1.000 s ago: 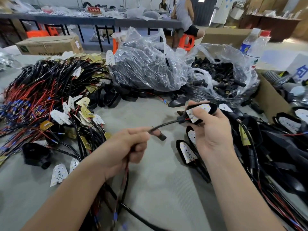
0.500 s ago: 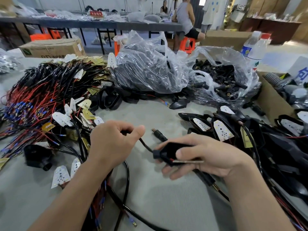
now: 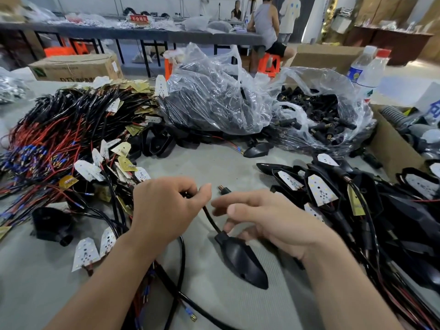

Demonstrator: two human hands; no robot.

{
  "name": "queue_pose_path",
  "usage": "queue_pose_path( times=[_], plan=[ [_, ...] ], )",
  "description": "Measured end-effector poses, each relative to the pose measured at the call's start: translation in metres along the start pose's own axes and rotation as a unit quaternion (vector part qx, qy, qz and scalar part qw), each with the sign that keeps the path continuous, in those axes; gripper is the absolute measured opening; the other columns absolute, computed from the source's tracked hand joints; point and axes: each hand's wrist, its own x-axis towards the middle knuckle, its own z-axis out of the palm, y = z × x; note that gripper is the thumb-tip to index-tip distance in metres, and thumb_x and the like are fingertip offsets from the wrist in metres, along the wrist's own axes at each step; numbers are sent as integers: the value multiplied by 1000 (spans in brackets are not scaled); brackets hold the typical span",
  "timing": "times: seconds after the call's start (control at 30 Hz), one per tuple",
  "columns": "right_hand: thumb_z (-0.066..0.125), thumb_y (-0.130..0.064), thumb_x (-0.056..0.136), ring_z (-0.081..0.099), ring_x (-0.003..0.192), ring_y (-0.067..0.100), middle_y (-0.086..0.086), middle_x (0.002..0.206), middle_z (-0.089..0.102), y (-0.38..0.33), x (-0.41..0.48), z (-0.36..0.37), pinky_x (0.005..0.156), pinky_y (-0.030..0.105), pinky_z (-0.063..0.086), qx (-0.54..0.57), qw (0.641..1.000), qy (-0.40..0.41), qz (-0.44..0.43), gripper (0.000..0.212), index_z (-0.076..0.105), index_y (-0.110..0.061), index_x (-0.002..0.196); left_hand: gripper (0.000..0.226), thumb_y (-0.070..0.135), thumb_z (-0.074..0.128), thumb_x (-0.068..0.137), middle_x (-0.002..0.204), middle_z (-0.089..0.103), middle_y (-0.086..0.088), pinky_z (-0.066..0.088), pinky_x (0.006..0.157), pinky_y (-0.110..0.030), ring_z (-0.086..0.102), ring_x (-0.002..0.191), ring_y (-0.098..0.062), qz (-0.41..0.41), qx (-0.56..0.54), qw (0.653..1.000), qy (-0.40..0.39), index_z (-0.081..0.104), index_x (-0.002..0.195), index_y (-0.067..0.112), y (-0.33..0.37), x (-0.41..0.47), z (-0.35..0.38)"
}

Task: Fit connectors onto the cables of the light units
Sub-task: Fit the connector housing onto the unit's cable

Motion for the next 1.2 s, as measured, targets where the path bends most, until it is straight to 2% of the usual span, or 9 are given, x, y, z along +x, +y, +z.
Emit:
queue_pose_path(
  times=[0.17,0.27,0.33,0.43,0.57,0.73,0.9,1.03,1.2],
  plan=[
    [58,-25,93,54,70,23,7,72,70,5,16,30,62,35,36,-114,993,-9,-30,18,75,-19,89,41,62,58,83,52,47,10,36,56,-22,48,58,-9,27,-64,997,13,46,53,37,5,1,0],
    [52,-13,102,48,47,14,7,63,68,1,19,27,51,24,38,-51,993,89,-63,26,72,-12,86,27,53,64,85,94,64,19,39,87,-15,55,93,0,73,-48,995,42,74,98,31,2,2,-2],
    [49,-9,103,41,39,13,8,58,63,1,20,21,44,19,35,24,977,188,-92,27,70,-7,87,36,38,71,81,114,63,9,34,101,-20,53,108,-15,106,2,990,91,73,114,24,-1,4,-2],
    [48,-10,104,39,39,14,7,56,59,3,20,17,45,20,36,139,942,282,-121,26,68,-5,87,13,32,70,82,87,61,11,43,80,-23,52,84,-11,124,10,987,105,75,93,26,2,-2,-1],
    [50,-11,103,39,40,16,10,58,59,5,18,25,52,29,32,241,943,214,-81,29,69,-5,83,16,44,66,89,75,68,18,47,64,-16,60,68,-3,-70,-133,985,-79,77,96,36,8,-8,8],
    [49,-10,101,49,39,12,12,64,69,4,10,35,40,19,30,-19,999,26,14,29,66,-6,79,24,25,55,105,60,62,-1,33,41,-19,45,45,-10,-294,-426,846,-130,72,114,10,3,2,20],
    [52,-14,101,53,45,14,11,69,71,5,9,43,42,24,31,-97,995,-10,31,25,68,-2,87,29,20,62,99,54,53,-1,27,39,-18,37,41,-10,-325,-453,822,-119,68,73,11,-4,7,14],
    [58,-13,97,54,48,17,11,65,69,9,18,45,42,22,32,-58,992,107,-26,23,69,-2,80,33,9,66,89,50,52,-4,29,39,-18,39,40,-11,-297,-409,847,-166,62,56,13,1,4,17],
    [65,-11,85,55,46,17,9,61,70,14,23,42,42,19,35,-78,990,113,-27,19,69,-10,66,15,4,67,90,53,52,1,30,40,-17,39,42,-9,-308,-433,834,-148,76,83,15,3,2,18]
  ],
)
